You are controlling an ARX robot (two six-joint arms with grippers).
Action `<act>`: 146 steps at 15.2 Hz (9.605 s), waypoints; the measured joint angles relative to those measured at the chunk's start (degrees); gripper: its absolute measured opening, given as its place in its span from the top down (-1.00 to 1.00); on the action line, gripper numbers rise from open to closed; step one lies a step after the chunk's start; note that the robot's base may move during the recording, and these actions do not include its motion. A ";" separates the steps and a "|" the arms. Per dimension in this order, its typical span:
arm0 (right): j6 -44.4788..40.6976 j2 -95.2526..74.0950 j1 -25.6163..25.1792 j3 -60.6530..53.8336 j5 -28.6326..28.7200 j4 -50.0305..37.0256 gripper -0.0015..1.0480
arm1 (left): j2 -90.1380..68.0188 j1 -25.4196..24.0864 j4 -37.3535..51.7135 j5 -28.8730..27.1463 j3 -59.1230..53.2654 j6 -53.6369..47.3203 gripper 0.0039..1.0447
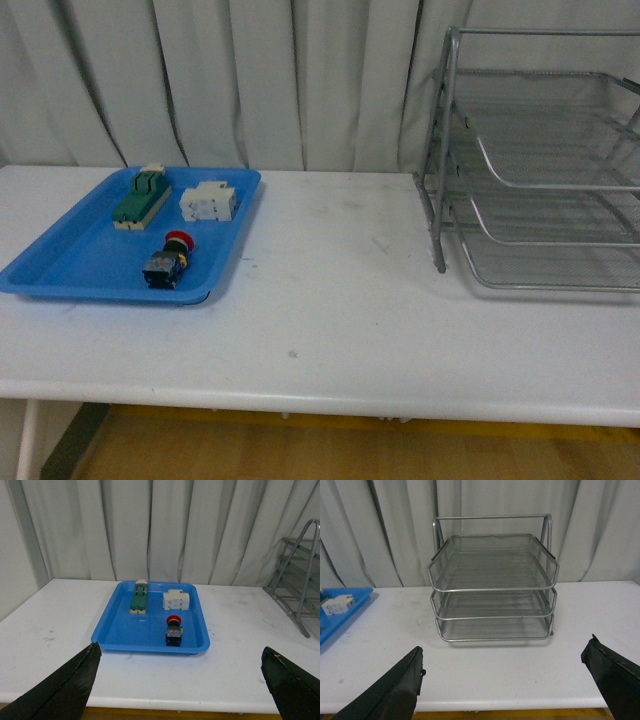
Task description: Place button on rack with both arms
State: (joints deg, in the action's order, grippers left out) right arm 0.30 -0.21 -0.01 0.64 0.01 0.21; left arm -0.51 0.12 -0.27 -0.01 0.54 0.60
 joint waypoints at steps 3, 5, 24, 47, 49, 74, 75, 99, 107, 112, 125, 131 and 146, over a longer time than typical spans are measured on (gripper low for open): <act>0.00 0.00 0.00 0.00 0.00 0.00 -0.87 | 0.00 0.00 0.00 0.00 0.00 0.00 -0.88; 0.00 -0.02 0.00 0.00 0.00 0.00 -0.87 | 0.00 0.00 0.00 0.00 0.00 0.00 -0.88; 78.55 -113.13 -13.38 35.50 27.96 -73.88 -0.87 | 0.00 0.00 0.07 0.00 0.00 0.00 -0.88; 74.66 -132.43 -13.46 52.81 28.92 -67.06 0.19 | 0.00 0.00 0.04 0.00 0.00 0.00 -0.88; 74.66 -132.54 -13.11 54.07 28.57 -66.45 0.64 | 0.00 0.00 0.04 0.00 0.00 0.00 -0.88; 72.74 -117.18 -23.19 20.85 33.86 -73.92 -0.87 | 0.00 0.00 0.07 0.00 0.00 0.00 -0.88; 72.74 -115.95 -23.21 20.20 33.88 -74.01 -0.87 | 0.00 0.00 0.04 0.02 0.00 0.00 -0.88; -0.07 -11.54 0.00 -0.04 0.00 -12.20 0.97 | 0.00 0.00 0.07 0.00 0.00 0.00 -0.88; -0.13 -0.02 0.00 -0.02 -0.02 -0.04 0.97 | 0.00 0.00 0.04 0.02 0.00 0.00 -0.88; -0.15 0.00 0.00 -0.02 0.00 0.02 0.21 | 0.00 0.00 0.09 0.00 0.00 0.00 -0.88; -0.15 0.00 0.00 -0.02 -0.02 0.00 -0.87 | -89.88 2.91 20.17 9.49 39.17 -2.03 -0.88; -0.15 0.00 0.00 -0.02 -0.02 0.00 -0.87 | -117.98 3.08 8.76 7.32 66.40 0.39 -0.88; -0.15 0.00 0.00 -0.02 -0.02 0.00 -0.87 | -135.97 0.26 -1.07 2.34 86.16 -2.93 -0.86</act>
State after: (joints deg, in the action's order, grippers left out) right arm 0.14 -0.21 -0.01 0.62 -0.01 0.21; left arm -136.49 0.38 -1.34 2.33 86.70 -2.33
